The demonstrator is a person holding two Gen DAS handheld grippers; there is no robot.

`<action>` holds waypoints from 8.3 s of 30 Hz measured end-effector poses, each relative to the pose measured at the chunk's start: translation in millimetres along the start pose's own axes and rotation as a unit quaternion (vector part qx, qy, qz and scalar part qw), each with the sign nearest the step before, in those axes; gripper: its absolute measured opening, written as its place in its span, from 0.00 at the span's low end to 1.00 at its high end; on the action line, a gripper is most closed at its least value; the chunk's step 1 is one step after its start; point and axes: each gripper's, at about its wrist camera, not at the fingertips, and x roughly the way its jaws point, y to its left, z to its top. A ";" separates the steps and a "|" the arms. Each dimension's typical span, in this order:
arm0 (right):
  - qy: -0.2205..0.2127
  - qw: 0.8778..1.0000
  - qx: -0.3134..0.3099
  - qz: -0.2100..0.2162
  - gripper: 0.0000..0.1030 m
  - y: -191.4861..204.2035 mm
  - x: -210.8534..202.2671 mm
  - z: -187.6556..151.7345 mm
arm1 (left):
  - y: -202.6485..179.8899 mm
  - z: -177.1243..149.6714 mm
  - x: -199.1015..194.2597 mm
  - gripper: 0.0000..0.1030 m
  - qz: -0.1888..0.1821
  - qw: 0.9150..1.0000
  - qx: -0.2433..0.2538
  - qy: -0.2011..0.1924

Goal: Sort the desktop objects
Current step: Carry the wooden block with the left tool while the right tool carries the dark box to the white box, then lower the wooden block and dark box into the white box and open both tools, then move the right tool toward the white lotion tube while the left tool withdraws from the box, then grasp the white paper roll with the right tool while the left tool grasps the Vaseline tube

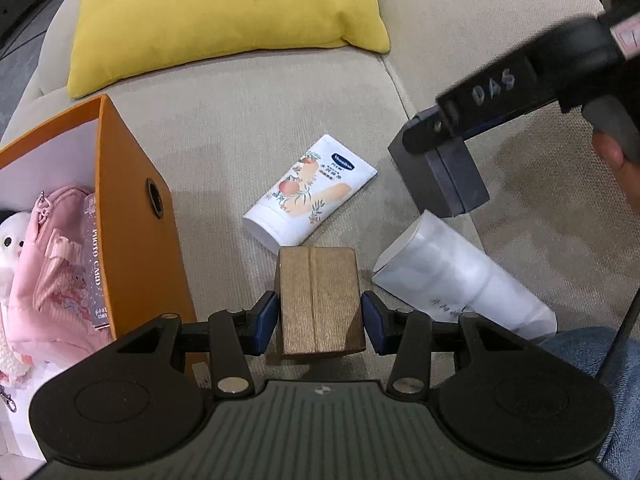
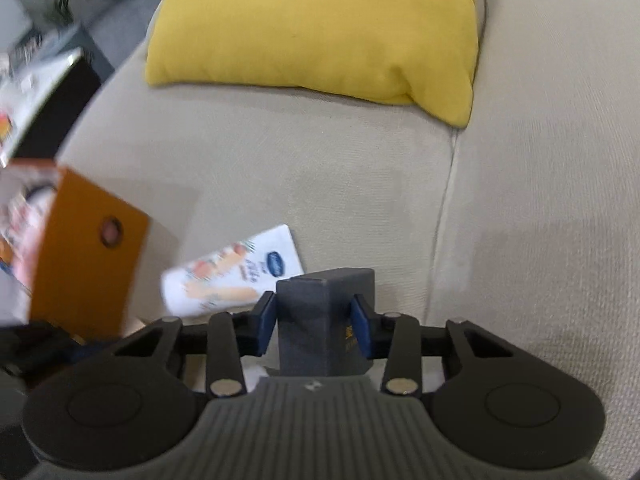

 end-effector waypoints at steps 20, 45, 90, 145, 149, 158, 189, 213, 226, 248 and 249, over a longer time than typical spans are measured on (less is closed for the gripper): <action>-0.025 0.998 -0.017 -0.063 0.34 18.3 1.0 -5.4 | 6.4 -3.9 -21.0 0.50 -0.018 0.999 -0.018 -0.038; -0.178 0.980 -0.028 0.087 0.34 151.2 -111.1 -74.9 | 104.6 -58.1 -186.8 0.50 -0.060 0.973 -0.087 -0.203; 0.123 0.985 -0.077 -0.093 0.38 273.7 37.2 -31.3 | 205.1 -115.4 -81.8 0.50 -0.150 0.971 -0.157 -0.099; -0.095 0.991 0.098 0.008 0.49 101.0 -12.0 -114.0 | 176.4 -91.8 -48.1 0.39 -0.164 0.970 -0.175 -0.048; -0.097 0.991 0.091 0.020 0.46 100.8 -10.2 -114.1 | 177.4 -91.1 -47.0 0.39 -0.161 0.970 -0.178 -0.043; -0.094 0.990 0.102 0.034 0.46 96.1 -11.4 -115.5 | 174.2 -90.6 -73.4 0.47 -0.125 0.978 -0.146 -0.077; 0.095 0.995 -0.021 -0.031 0.52 26.0 10.8 -37.8 | 36.7 71.7 -45.5 0.47 -0.085 0.982 0.164 -0.047; 0.048 0.997 -0.042 -0.036 0.29 -11.3 28.9 -38.1 | -2.7 120.6 91.7 0.67 -0.048 0.969 0.199 0.140; 0.069 0.996 -0.028 -0.047 0.29 -12.6 48.5 -40.3 | -5.6 106.1 75.9 0.58 -0.020 0.970 0.216 0.106; 0.049 0.994 -0.093 -0.003 0.29 21.1 38.8 -43.0 | -21.6 65.9 -0.8 0.57 -0.040 0.975 0.210 -0.058; 0.047 0.994 -0.094 -0.005 0.29 20.8 37.2 -42.9 | -23.1 66.1 -1.4 0.57 -0.038 0.975 0.208 -0.062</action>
